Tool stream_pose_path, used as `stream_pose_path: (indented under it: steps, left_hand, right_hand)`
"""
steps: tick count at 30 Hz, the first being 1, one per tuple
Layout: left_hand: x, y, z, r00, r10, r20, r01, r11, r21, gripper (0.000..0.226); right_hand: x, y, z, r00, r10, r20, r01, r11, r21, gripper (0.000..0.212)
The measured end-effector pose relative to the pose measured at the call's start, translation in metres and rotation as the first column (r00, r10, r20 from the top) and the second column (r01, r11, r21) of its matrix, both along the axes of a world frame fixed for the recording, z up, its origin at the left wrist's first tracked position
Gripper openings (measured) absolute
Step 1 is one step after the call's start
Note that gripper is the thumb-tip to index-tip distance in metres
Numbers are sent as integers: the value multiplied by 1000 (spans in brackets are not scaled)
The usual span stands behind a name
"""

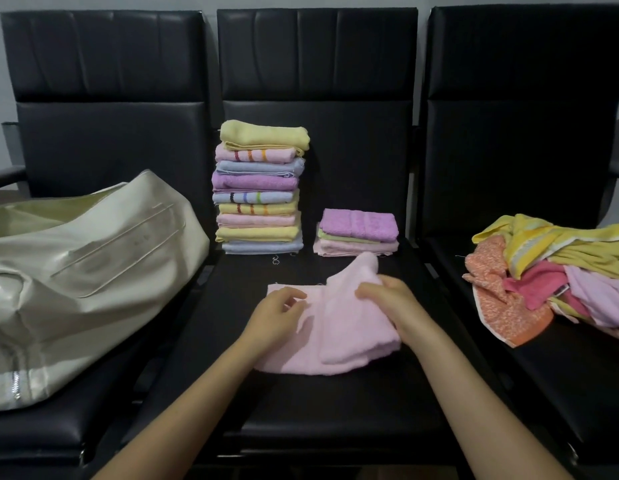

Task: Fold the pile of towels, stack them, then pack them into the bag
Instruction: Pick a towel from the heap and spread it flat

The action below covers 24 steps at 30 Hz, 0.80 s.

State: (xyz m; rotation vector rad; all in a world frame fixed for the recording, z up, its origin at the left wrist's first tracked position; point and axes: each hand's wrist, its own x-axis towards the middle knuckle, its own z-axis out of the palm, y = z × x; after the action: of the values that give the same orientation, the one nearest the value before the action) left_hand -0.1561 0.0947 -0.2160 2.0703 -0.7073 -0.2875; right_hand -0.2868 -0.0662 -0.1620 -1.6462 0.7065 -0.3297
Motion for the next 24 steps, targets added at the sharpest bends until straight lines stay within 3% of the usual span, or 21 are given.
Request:
stream_pose_path:
  steps: [3,6,8,10,11,15,18,21,24]
  left_hand:
    - [3,-5,2,956,34,-290,-99,972,-214,28]
    - [12,-4,8,908,46,-417,-160,957,-241,49]
    - [15,1,9,892,50,-450,-163,963,-215,51]
    - [17,5,4,911,35,-410,-128,971,-201,43]
    - [15,7,1,928,-1,-372,-83,974,-209,36]
    - [13,4,0,941,-31,-337,-55,968,-245,21]
    - [15,-3,3,917,-23,-399,-91,960,-265,25]
    - [16,-11,7,885,-56,-463,-114,937,-331,29]
    - [25,-21,18,866,-59,-497,-107,948,-299,27]
  right_hand:
    - [4,10,15,982,181,48,-177,982,-69,13]
    - [14,26,10,920,386,61,-383,922,-52,21]
    - [27,27,-12,951,309,2,-294,906,-305,20]
    - [36,21,-36,995,37,-95,-88,788,-610,26]
    - [37,21,-44,986,-59,-155,-57,756,-652,34]
    - [38,24,-41,900,-22,-435,-249,794,-555,53]
    - [44,24,-36,880,54,-471,-254,892,-373,78]
    - [46,22,-42,944,174,-280,-213,971,-112,94]
    - [37,18,-42,977,211,-23,-210,977,43,57]
